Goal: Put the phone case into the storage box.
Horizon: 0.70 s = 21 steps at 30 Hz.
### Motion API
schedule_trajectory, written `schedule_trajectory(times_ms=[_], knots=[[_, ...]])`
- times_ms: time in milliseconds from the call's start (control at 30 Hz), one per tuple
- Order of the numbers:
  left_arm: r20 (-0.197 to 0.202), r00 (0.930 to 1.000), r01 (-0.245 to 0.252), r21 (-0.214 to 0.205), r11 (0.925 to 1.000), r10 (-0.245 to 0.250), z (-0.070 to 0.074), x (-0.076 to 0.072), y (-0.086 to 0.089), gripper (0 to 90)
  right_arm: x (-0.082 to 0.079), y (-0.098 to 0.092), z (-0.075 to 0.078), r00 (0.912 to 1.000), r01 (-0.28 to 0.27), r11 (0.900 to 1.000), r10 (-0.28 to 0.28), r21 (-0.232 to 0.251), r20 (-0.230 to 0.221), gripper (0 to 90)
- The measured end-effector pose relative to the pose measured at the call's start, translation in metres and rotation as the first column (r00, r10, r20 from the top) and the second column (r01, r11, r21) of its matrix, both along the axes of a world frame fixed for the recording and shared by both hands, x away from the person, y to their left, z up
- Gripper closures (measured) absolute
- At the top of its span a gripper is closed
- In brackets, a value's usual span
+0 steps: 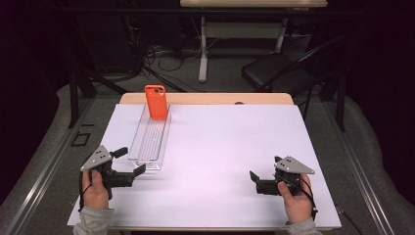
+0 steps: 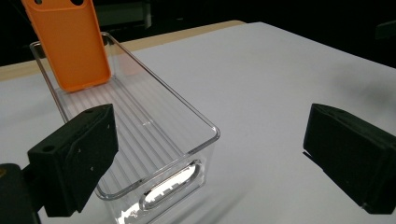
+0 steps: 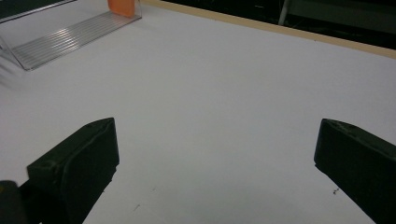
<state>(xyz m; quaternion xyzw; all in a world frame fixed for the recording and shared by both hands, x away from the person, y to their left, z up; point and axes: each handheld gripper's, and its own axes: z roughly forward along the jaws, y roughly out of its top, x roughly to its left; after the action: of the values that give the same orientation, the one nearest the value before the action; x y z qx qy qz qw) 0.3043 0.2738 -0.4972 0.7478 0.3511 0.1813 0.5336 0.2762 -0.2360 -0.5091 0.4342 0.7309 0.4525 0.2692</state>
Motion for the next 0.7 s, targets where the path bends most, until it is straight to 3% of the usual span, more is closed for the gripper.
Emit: schedule_trajectory(times_ms=[700], knots=[[-0.019, 0.9997, 0.016, 0.009, 0.9998, -0.016, -0.007, 0.002, -0.004, 3.5, 0.0, 0.002, -0.011, 0.9998, 0.0, 1.0, 0.0, -0.002, -0.022, 0.0]])
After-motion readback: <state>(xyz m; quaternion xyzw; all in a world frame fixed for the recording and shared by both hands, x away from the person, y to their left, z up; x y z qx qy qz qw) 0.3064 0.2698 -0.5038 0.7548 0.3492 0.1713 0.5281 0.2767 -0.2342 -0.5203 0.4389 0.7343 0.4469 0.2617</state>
